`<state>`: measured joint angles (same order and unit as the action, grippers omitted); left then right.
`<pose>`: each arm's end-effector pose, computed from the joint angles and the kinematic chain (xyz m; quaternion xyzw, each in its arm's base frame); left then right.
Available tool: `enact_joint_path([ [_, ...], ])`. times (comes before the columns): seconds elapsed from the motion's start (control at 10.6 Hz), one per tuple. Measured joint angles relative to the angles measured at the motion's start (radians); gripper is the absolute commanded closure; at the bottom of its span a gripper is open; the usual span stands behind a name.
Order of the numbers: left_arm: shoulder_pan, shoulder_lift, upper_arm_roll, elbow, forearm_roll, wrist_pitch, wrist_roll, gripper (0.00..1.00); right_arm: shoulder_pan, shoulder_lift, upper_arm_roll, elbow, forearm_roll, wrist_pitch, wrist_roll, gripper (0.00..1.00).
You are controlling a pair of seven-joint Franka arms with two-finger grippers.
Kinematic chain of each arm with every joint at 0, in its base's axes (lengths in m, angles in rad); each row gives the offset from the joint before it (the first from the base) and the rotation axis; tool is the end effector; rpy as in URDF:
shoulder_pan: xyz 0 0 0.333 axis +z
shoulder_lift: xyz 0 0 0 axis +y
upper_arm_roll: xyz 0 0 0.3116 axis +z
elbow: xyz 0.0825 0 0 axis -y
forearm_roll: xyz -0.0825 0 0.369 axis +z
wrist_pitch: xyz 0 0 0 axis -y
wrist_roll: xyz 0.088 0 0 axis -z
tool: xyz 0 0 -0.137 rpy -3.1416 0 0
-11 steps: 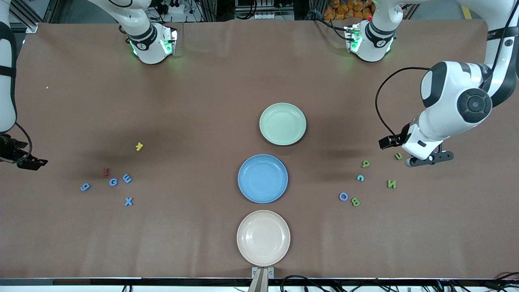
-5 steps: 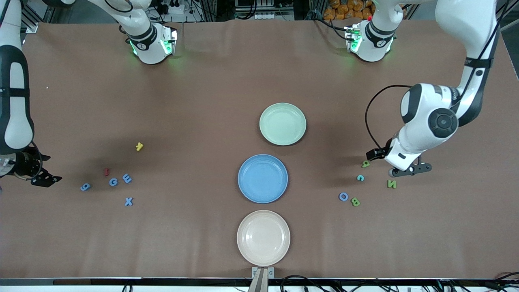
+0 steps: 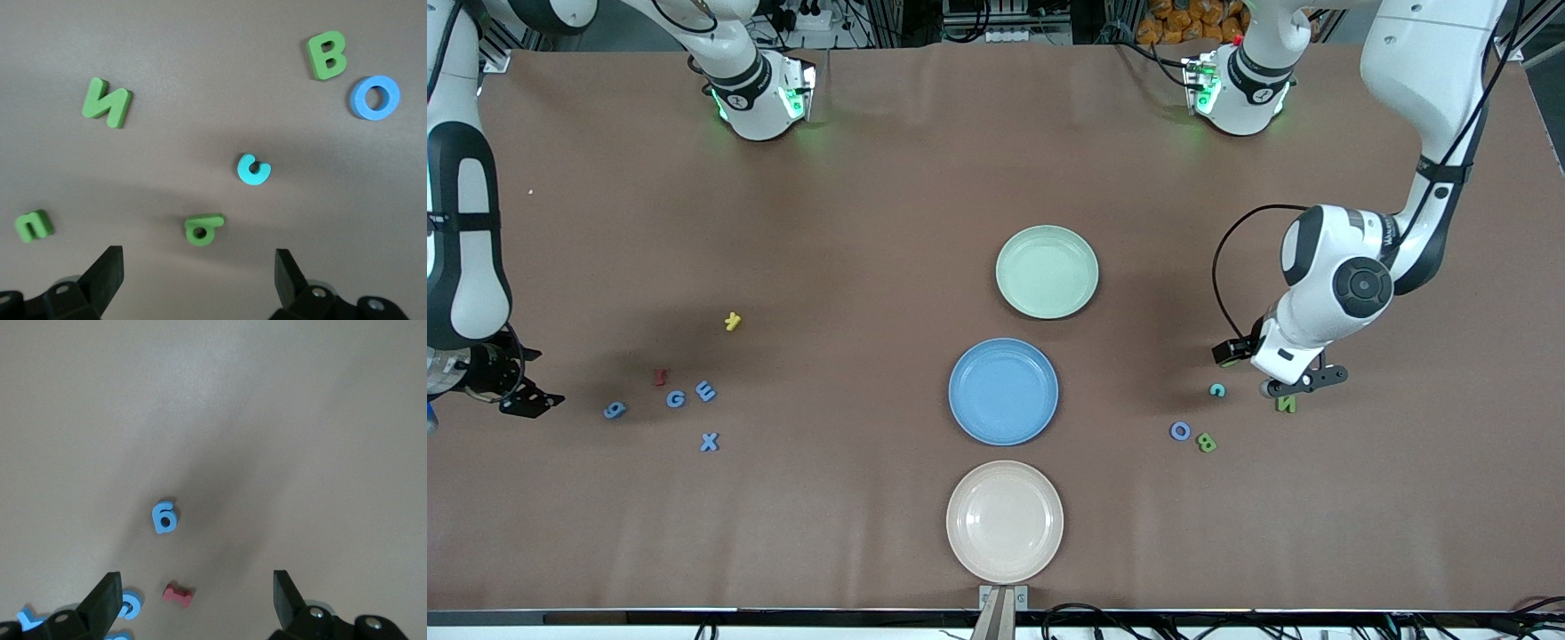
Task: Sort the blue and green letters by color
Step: 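Lower the left gripper to the green b while the right gripper lowers to blue 6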
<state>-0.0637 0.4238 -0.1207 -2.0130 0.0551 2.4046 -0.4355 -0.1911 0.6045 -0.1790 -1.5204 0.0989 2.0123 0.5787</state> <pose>0.5795 -0.1061 0.2174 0.9939 0.1096 -0.0155 0.0020 0.6375 -0.2216 0.2773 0.8835 -0.4655 -0.0500 0.0131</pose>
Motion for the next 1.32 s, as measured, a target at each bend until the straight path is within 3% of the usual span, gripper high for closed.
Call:
enact_joint_path([
  [0.38, -0.002, 0.07, 0.002, -0.055, 0.0, 0.148, -0.036, 0.0, -0.002, 0.035, 0.0, 0.021, 0.002, 0.031, 0.003, 0.0],
  [1.32, -0.002, 0.087, 0.005, -0.066, 0.0, 0.158, -0.128, 0.0, 0.018, 0.125, 0.023, 0.072, 0.014, 0.128, 0.089, 0.0],
])
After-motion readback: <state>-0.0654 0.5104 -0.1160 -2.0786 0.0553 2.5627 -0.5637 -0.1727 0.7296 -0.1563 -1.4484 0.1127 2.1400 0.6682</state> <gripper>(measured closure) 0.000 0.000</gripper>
